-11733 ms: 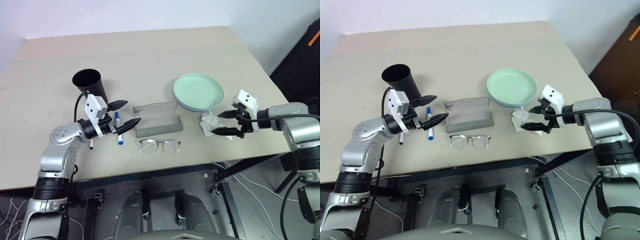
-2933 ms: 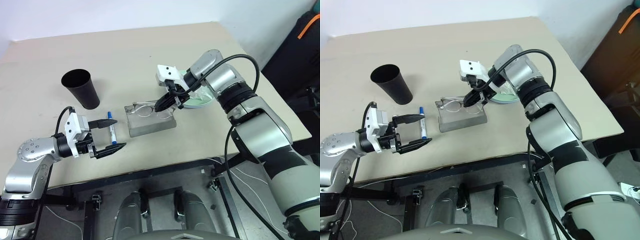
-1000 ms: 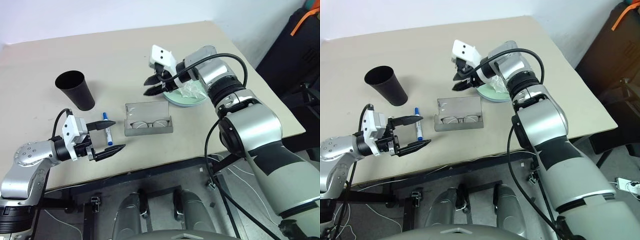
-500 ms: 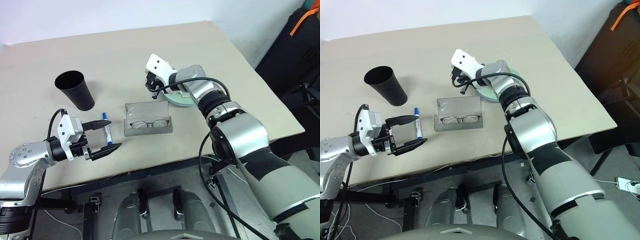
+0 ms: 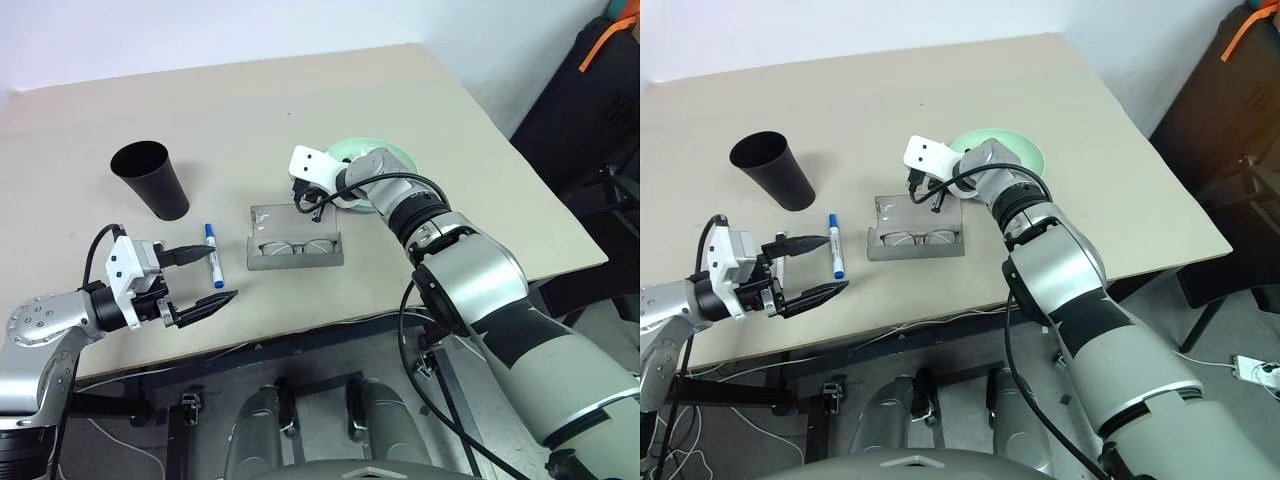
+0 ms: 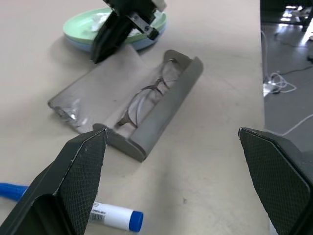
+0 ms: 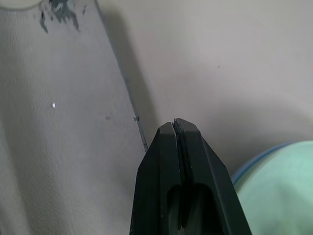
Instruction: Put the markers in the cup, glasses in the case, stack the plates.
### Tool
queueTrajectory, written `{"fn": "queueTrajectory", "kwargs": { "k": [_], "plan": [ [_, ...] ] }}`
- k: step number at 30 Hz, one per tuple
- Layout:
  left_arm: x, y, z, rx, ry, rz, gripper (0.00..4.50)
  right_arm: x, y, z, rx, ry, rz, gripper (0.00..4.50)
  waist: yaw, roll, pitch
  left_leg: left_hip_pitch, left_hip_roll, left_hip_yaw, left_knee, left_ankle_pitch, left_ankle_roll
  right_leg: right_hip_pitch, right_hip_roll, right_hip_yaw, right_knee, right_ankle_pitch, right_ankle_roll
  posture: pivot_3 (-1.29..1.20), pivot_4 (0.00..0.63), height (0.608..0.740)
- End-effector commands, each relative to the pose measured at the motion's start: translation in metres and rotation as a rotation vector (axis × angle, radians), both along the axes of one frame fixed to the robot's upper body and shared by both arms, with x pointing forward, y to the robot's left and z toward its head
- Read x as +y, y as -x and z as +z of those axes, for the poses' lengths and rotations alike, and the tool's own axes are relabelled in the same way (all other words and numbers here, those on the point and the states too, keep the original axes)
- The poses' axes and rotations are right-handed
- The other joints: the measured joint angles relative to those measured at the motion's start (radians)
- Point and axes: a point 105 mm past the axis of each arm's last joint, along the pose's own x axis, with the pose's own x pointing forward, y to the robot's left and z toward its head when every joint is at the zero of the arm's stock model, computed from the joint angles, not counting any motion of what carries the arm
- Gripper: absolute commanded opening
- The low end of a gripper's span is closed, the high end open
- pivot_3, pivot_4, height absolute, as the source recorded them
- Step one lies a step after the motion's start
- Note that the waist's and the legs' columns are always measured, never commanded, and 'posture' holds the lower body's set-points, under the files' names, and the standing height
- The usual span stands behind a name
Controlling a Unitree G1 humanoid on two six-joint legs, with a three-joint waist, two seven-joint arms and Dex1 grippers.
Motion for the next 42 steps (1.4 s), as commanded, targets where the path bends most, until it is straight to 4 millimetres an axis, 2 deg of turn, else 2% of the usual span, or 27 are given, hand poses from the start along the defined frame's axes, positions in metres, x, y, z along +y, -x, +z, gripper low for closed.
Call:
{"fn": "queueTrajectory", "kwargs": {
  "k": [1,7,14,17,25,28,37,42],
  "plan": [
    [0.001,0.003,0.011,-0.044,-0.011,-0.002,4.50,-0.001,0.005,-0.004,0.058,0.031,0.016,0.02,0.000,0.000,0.000,0.000,0.000,0.000,0.000,0.000,0.000,0.000,0.000,0.000,0.000,0.000,0.000,0.00,0.150,0.715],
    [0.001,0.002,0.012,-0.046,-0.014,0.001,4.50,0.008,0.013,0.011,0.141,-0.028,0.077,0.02,0.000,0.000,0.000,0.000,0.001,0.001,-0.003,0.000,0.000,-0.001,0.001,0.000,0.000,0.001,-0.002,0.00,0.150,0.715],
    [-0.002,-0.001,0.009,-0.043,-0.010,-0.006,4.50,0.014,0.009,0.042,0.092,-0.138,0.076,0.02,-0.001,0.000,0.000,0.000,0.001,0.000,-0.002,0.000,-0.001,-0.002,0.001,0.000,0.000,0.002,-0.002,0.00,0.150,0.715],
    [-0.003,-0.003,0.009,-0.041,-0.012,-0.015,4.50,0.009,0.008,0.054,0.073,-0.168,0.095,0.02,-0.001,0.000,0.000,0.000,0.001,0.000,-0.002,0.000,-0.001,-0.002,0.001,0.000,0.000,0.002,-0.003,0.00,0.150,0.715],
    [-0.003,-0.006,0.010,-0.041,-0.010,-0.027,4.50,-0.040,-0.002,0.036,0.117,-0.105,-0.019,0.02,0.001,-0.001,0.000,0.000,0.001,0.000,-0.001,0.000,-0.001,-0.001,0.000,-0.002,-0.002,0.002,-0.003,0.00,0.150,0.715],
    [-0.003,-0.007,0.009,-0.039,-0.009,-0.033,4.50,-0.050,-0.002,0.030,0.135,-0.087,-0.037,0.02,0.000,-0.001,0.000,0.000,0.000,-0.004,0.000,0.000,-0.001,-0.001,0.001,-0.002,-0.002,0.002,-0.003,0.00,0.150,0.715],
    [-0.004,-0.008,0.008,-0.035,-0.011,-0.043,4.50,-0.057,0.000,0.013,0.146,-0.039,-0.023,0.02,-0.001,-0.001,0.000,0.000,0.000,-0.009,0.003,0.001,-0.001,0.000,0.003,-0.003,-0.001,0.003,-0.004,0.00,0.150,0.715],
    [-0.002,-0.006,0.008,-0.036,-0.013,-0.036,4.50,-0.050,0.001,0.022,0.126,-0.076,0.024,0.02,-0.001,-0.001,0.000,0.000,0.000,-0.009,0.004,0.001,-0.001,0.001,0.003,-0.003,-0.001,0.003,-0.004,0.00,0.150,0.715]
  ]
}}
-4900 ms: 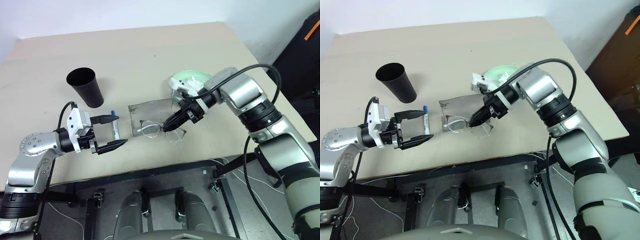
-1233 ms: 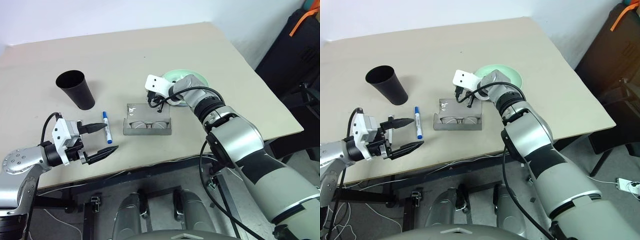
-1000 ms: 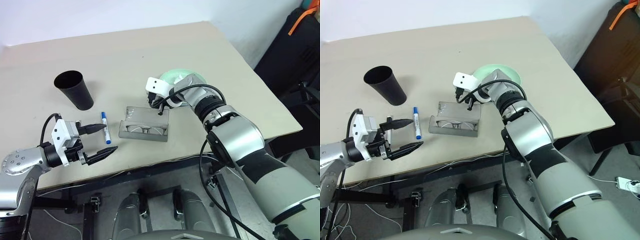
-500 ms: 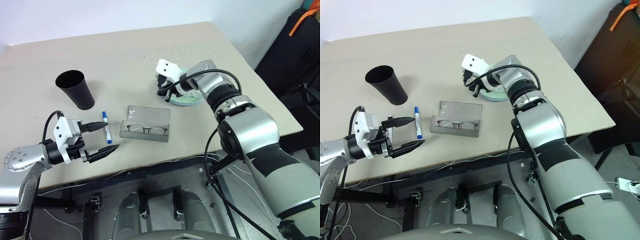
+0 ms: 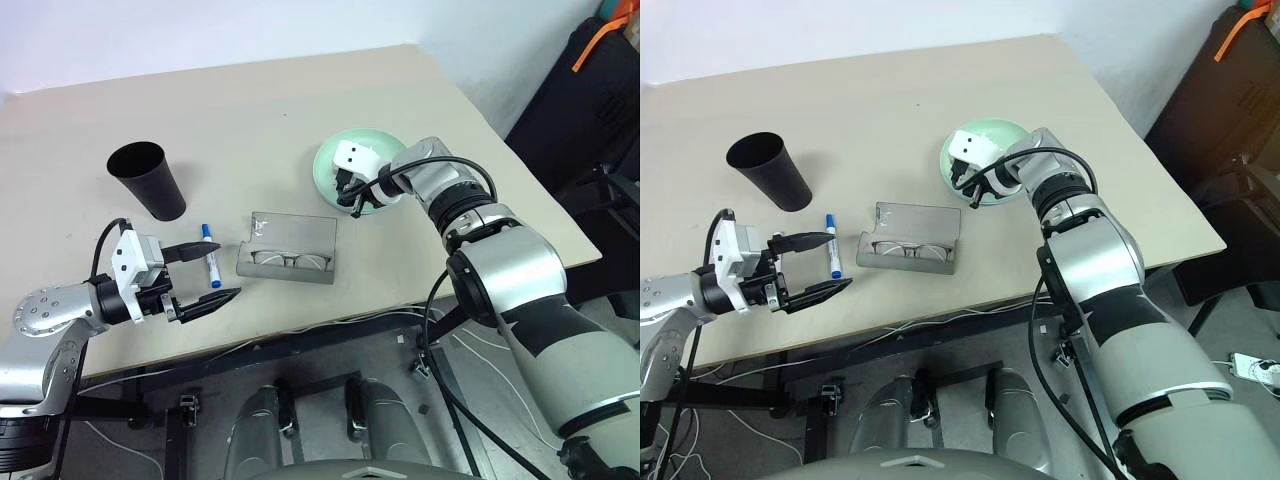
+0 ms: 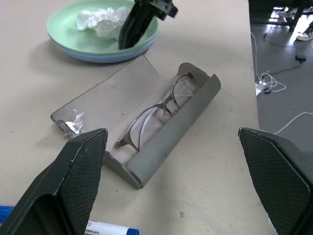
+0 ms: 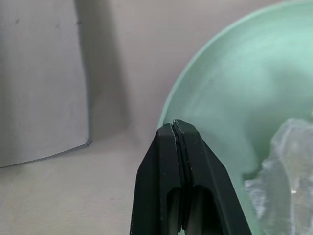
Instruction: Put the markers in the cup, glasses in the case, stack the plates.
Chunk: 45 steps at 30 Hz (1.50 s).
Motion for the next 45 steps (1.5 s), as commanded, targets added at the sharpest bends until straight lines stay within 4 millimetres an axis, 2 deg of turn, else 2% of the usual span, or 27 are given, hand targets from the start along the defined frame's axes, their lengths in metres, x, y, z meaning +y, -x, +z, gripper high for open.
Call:
{"fn": "queueTrajectory", "kwargs": {
  "k": [1,5,9,13,17,20,26,37,40,45],
  "plan": [
    [0.002,0.001,0.007,-0.040,-0.012,0.005,4.50,0.008,-0.004,0.023,-0.082,-0.033,0.035,0.02,0.000,0.000,0.000,0.000,0.000,0.000,0.000,0.000,0.000,0.000,0.000,0.000,0.000,0.000,0.000,0.00,0.150,0.715],
    [0.002,0.002,0.006,-0.039,-0.013,0.008,4.50,0.008,-0.010,0.037,-0.153,-0.072,0.004,0.02,-0.001,0.000,0.000,0.000,0.000,-0.001,0.000,0.000,0.000,-0.001,0.001,0.000,0.000,0.000,0.000,0.00,0.150,0.715],
    [0.002,0.002,0.005,-0.040,-0.010,0.010,4.50,0.009,-0.010,0.045,-0.140,-0.111,-0.002,0.02,0.000,0.000,0.000,0.000,0.000,-0.002,0.000,0.000,0.000,-0.003,0.000,0.000,0.000,0.000,0.000,0.00,0.150,0.715],
    [0.002,0.001,0.005,-0.039,-0.010,0.009,4.50,0.011,-0.002,0.051,-0.090,-0.155,0.058,0.82,0.001,0.000,0.000,0.000,0.000,-0.001,0.000,0.000,0.000,-0.002,0.001,0.000,0.000,0.000,-0.001,0.00,0.150,0.715],
    [0.001,0.000,0.006,-0.040,-0.010,0.007,4.50,0.006,0.000,0.049,-0.054,-0.171,0.061,2.19,0.001,0.000,0.000,0.000,0.000,-0.002,0.000,0.000,0.000,-0.003,0.000,0.000,-0.001,0.000,-0.001,0.00,0.150,0.715],
    [-0.001,-0.001,0.008,-0.046,-0.011,0.003,4.50,0.003,0.003,0.049,0.036,-0.239,0.020,3.14,0.001,0.000,0.000,0.000,0.000,-0.002,0.000,0.000,0.000,-0.002,0.000,0.000,-0.002,0.000,-0.001,0.00,0.150,0.715],
    [-0.002,-0.002,0.009,-0.046,-0.012,-0.003,4.50,-0.002,0.017,0.043,0.206,-0.301,0.059,3.14,0.002,0.000,0.000,0.000,0.000,-0.003,0.000,0.000,0.000,-0.002,0.001,-0.001,-0.002,0.000,-0.001,0.00,0.150,0.715],
    [-0.003,-0.004,0.008,-0.044,-0.013,-0.014,4.50,0.007,0.030,0.024,0.311,-0.313,0.135,3.14,0.001,0.000,0.000,0.000,0.000,-0.004,0.000,0.000,0.000,-0.002,0.001,-0.001,-0.002,0.001,-0.001,0.00,0.150,0.715],
    [-0.002,-0.004,0.008,-0.044,-0.015,-0.015,4.50,0.005,0.028,0.017,0.309,-0.307,0.106,2.55,0.001,0.000,0.000,0.000,0.000,-0.004,0.000,0.000,0.000,-0.002,0.001,-0.001,-0.002,0.001,-0.001,0.00,0.150,0.715],
    [-0.001,-0.004,0.007,-0.044,-0.018,-0.015,4.50,0.002,0.028,0.023,0.311,-0.333,0.103,0.93,0.002,0.000,0.000,-0.001,0.000,-0.005,0.000,0.000,0.000,-0.002,0.001,-0.001,-0.003,0.001,-0.001,0.00,0.150,0.715]
  ]
}}
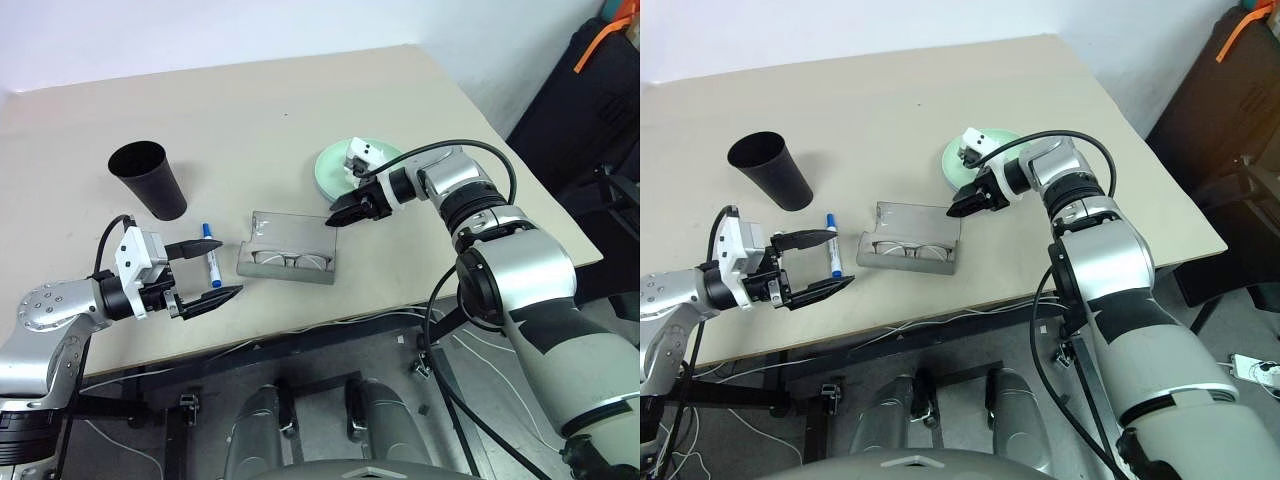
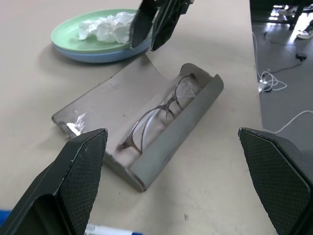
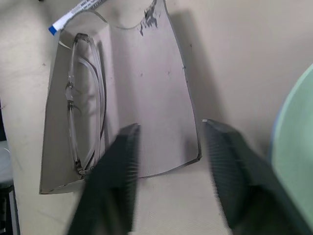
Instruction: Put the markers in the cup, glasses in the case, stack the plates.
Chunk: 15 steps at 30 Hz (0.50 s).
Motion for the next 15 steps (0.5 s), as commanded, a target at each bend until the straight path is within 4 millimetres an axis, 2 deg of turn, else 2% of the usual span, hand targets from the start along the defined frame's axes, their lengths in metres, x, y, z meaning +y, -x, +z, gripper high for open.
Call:
{"fn": "queueTrajectory", "kwargs": {
  "k": [1,3,15],
  "plan": [
    [0.000,0.001,0.007,-0.041,-0.006,-0.011,4.50,0.000,-0.004,0.020,-0.045,-0.043,-0.006,0.57,0.000,0.000,0.000,0.000,0.000,0.000,0.000,0.000,0.000,0.000,0.000,0.000,0.000,0.000,0.000,0.00,0.150,0.715],
    [0.000,0.001,0.007,-0.040,-0.005,-0.012,4.50,-0.002,-0.006,0.018,-0.058,-0.036,-0.024,0.02,0.000,0.000,0.000,0.000,0.000,0.000,-0.001,0.000,0.000,0.000,0.001,0.000,-0.001,0.000,0.000,0.00,0.150,0.715],
    [-0.002,0.000,0.006,-0.044,-0.004,-0.014,4.50,-0.015,-0.013,0.005,-0.061,-0.021,-0.113,0.02,0.000,0.000,0.000,0.000,0.000,-0.001,-0.004,0.000,0.000,0.002,0.002,0.000,-0.007,0.000,0.000,0.00,0.150,0.715]
  ]
}}
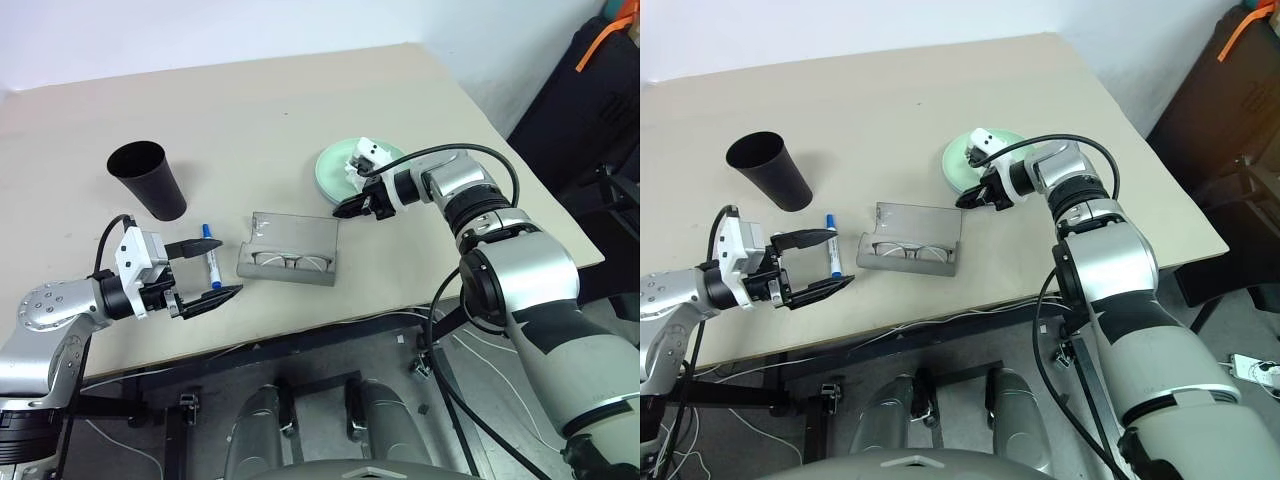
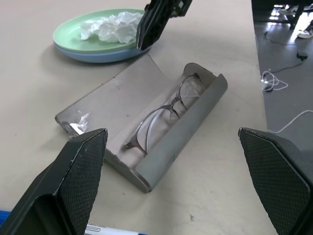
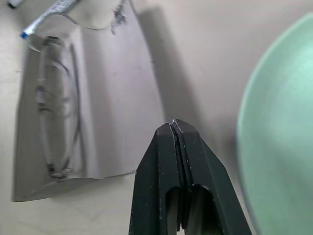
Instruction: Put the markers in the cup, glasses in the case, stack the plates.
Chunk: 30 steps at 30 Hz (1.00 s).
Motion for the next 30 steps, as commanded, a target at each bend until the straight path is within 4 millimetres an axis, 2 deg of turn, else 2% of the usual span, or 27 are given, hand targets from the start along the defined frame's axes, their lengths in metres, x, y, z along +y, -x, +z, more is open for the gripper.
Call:
{"fn": "queueTrajectory", "kwargs": {
  "k": [1,12,22,30],
  "plan": [
    [-0.003,0.001,0.006,-0.033,-0.006,-0.013,4.50,-0.006,-0.004,0.008,-0.045,-0.006,-0.012,0.02,0.000,0.000,0.000,0.000,0.000,0.000,0.000,0.000,0.000,0.001,0.000,0.000,0.000,0.000,0.000,0.00,0.150,0.715],
    [-0.002,0.002,0.006,-0.023,-0.011,-0.012,4.50,0.000,-0.002,-0.004,-0.054,0.022,0.020,0.02,-0.001,0.000,0.000,0.001,0.000,-0.001,0.000,0.000,0.000,0.004,0.002,0.000,-0.001,0.000,0.000,0.00,0.150,0.715],
    [-0.001,0.003,0.004,-0.023,-0.014,-0.005,4.50,0.011,0.000,0.002,-0.047,-0.032,0.035,0.02,0.000,0.000,0.000,0.001,0.000,-0.001,0.000,0.000,0.000,0.005,0.002,0.000,-0.001,0.001,0.000,0.00,0.150,0.715],
    [0.003,0.004,0.002,-0.020,-0.017,0.005,4.50,0.019,0.008,0.013,-0.028,-0.066,0.122,0.02,0.000,0.000,0.000,0.001,0.000,-0.001,0.000,0.000,0.000,0.005,0.002,0.000,-0.001,0.001,0.000,0.00,0.150,0.715]
  ]
}}
